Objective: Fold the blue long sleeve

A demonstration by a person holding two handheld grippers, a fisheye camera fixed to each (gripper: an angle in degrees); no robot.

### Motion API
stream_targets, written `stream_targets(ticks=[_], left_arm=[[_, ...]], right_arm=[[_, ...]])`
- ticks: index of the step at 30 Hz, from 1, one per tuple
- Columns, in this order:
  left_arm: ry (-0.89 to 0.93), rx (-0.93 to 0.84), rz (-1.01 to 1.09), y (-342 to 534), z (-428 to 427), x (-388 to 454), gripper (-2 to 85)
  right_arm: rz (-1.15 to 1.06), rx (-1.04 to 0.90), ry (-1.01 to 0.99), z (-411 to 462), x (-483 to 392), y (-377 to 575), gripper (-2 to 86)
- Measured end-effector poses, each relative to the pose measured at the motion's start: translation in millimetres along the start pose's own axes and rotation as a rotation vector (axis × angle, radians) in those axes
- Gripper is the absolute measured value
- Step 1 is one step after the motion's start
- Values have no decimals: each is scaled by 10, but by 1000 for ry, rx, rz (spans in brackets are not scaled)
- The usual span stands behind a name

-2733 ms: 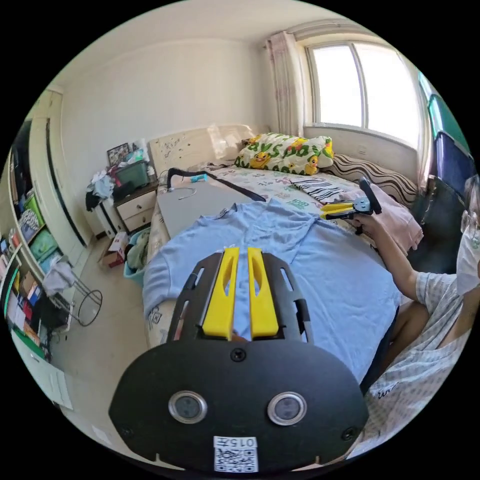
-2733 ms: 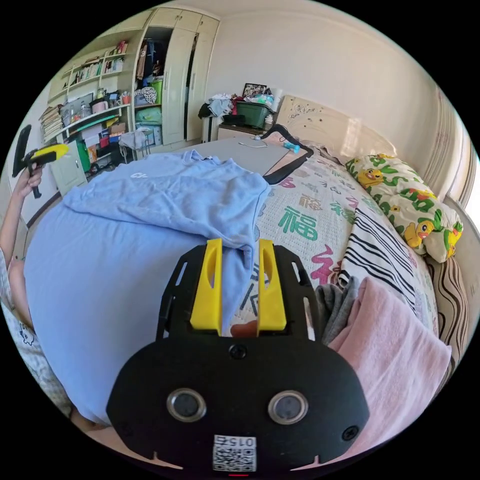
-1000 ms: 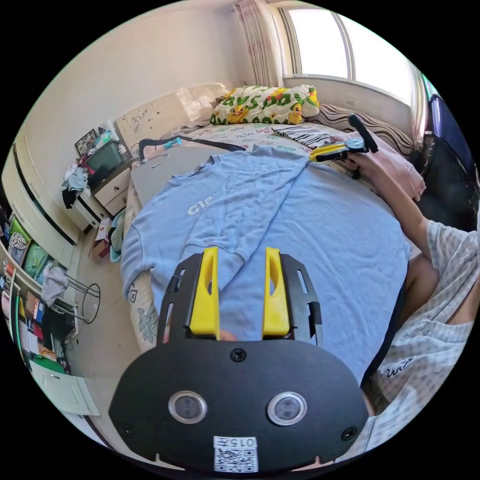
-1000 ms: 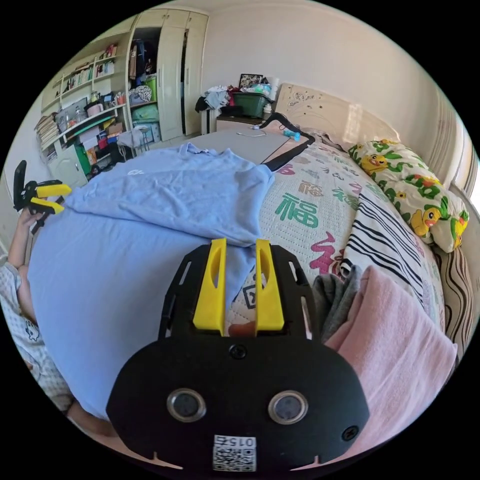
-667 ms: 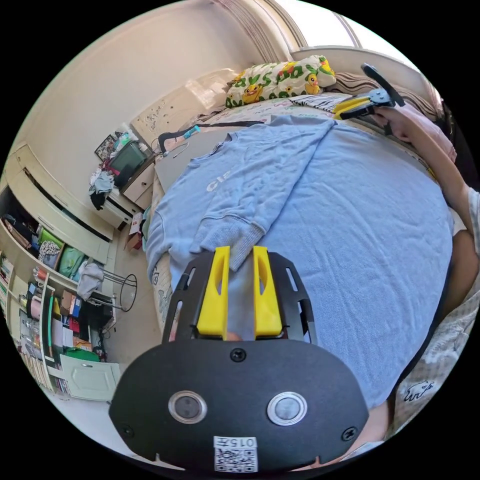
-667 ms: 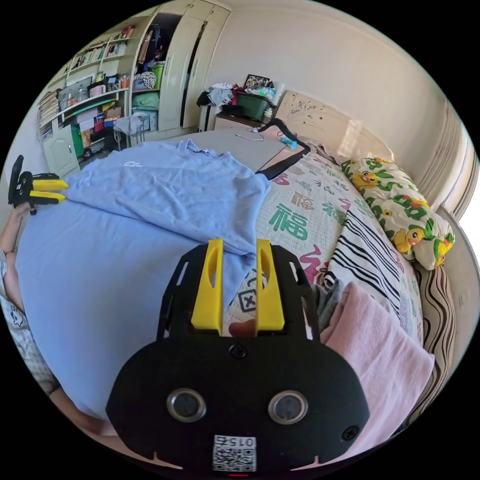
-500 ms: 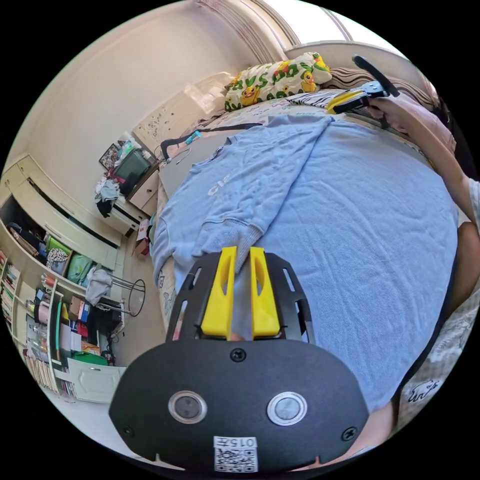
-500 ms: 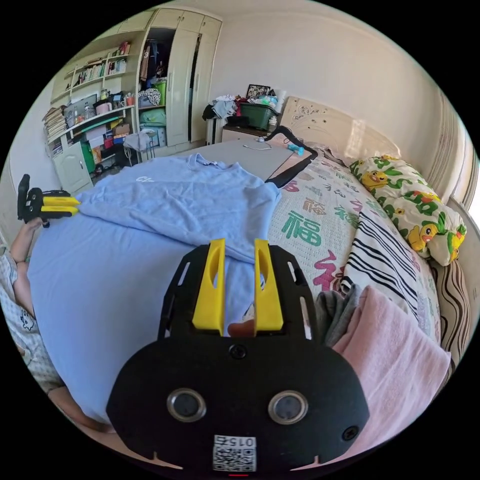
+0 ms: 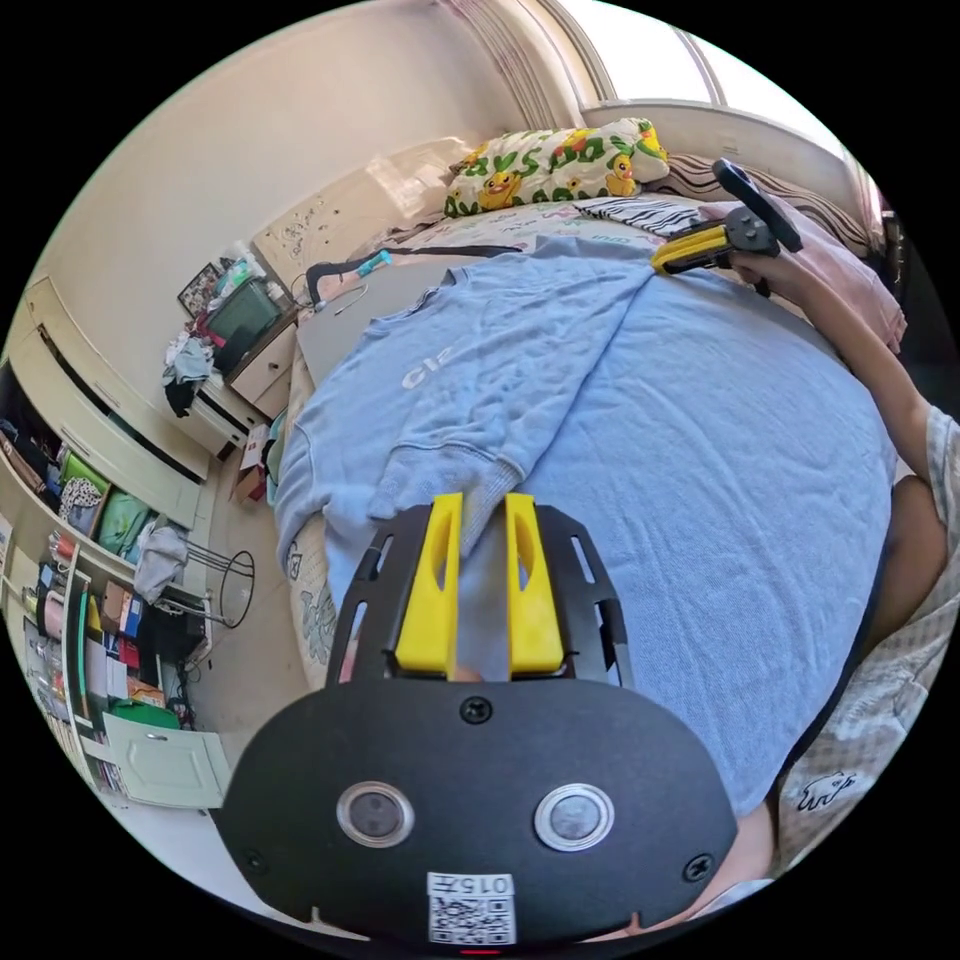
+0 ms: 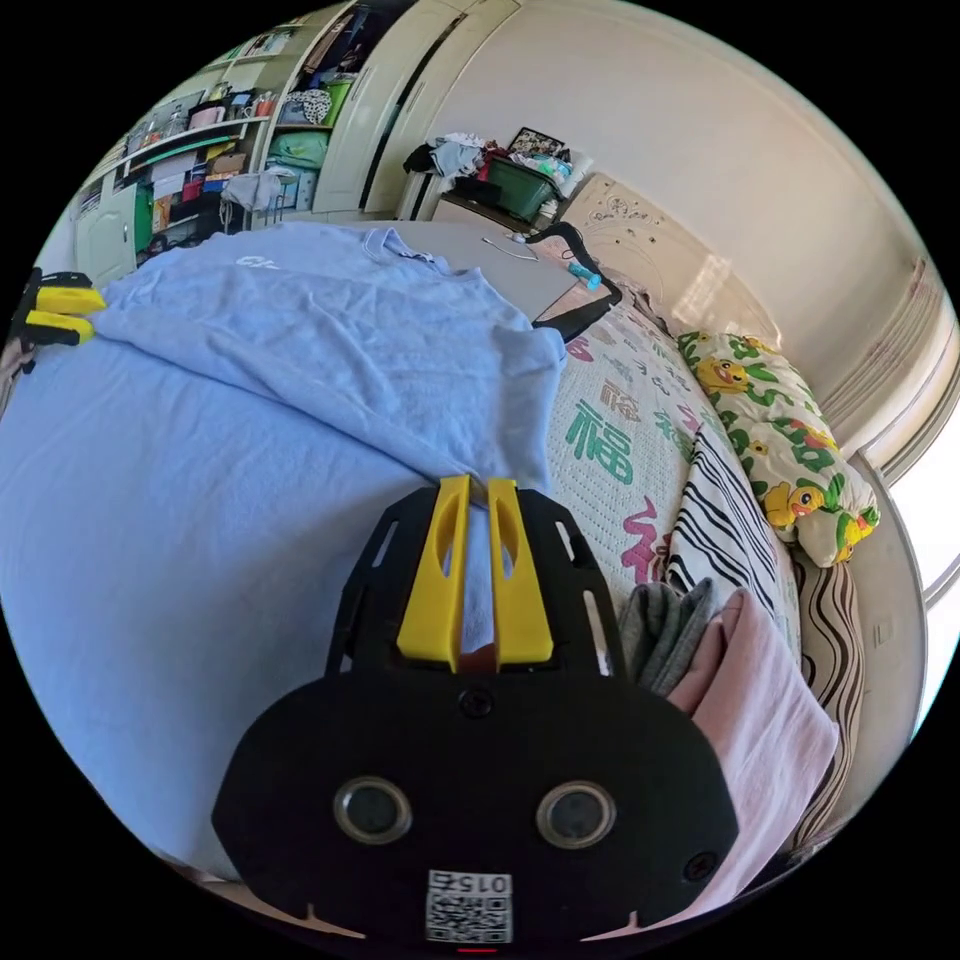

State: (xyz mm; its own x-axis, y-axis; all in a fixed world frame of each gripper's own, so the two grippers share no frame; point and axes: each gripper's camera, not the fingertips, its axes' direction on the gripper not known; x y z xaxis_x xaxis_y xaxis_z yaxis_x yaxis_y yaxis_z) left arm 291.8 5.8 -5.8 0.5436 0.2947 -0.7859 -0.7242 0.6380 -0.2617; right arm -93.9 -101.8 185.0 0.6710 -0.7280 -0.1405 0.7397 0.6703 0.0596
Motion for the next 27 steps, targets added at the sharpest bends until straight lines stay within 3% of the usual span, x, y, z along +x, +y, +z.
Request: stream_targets(ticks=[7, 12, 15, 17, 20, 27], left_arm=[[-74, 88, 108, 302, -345, 293, 15], [-59, -39, 198, 393, -56, 423, 17], [85, 15, 100, 527, -143, 81, 26], [153, 114, 8, 650, -283, -220, 37], [169, 193, -199, 777, -239, -761, 57], [306, -22, -287, 745, 810, -1316, 107]], right_arm=[[50, 23, -84, -10, 179, -42, 13], [37, 8, -78, -3, 220, -128, 16], [114, 43, -157, -111, 458, -127, 31], [304, 144, -266, -262, 874, -99, 39], [362, 198, -369, -320, 1203, -306, 54], [403, 33, -382, 304, 1393, -1255, 67]])
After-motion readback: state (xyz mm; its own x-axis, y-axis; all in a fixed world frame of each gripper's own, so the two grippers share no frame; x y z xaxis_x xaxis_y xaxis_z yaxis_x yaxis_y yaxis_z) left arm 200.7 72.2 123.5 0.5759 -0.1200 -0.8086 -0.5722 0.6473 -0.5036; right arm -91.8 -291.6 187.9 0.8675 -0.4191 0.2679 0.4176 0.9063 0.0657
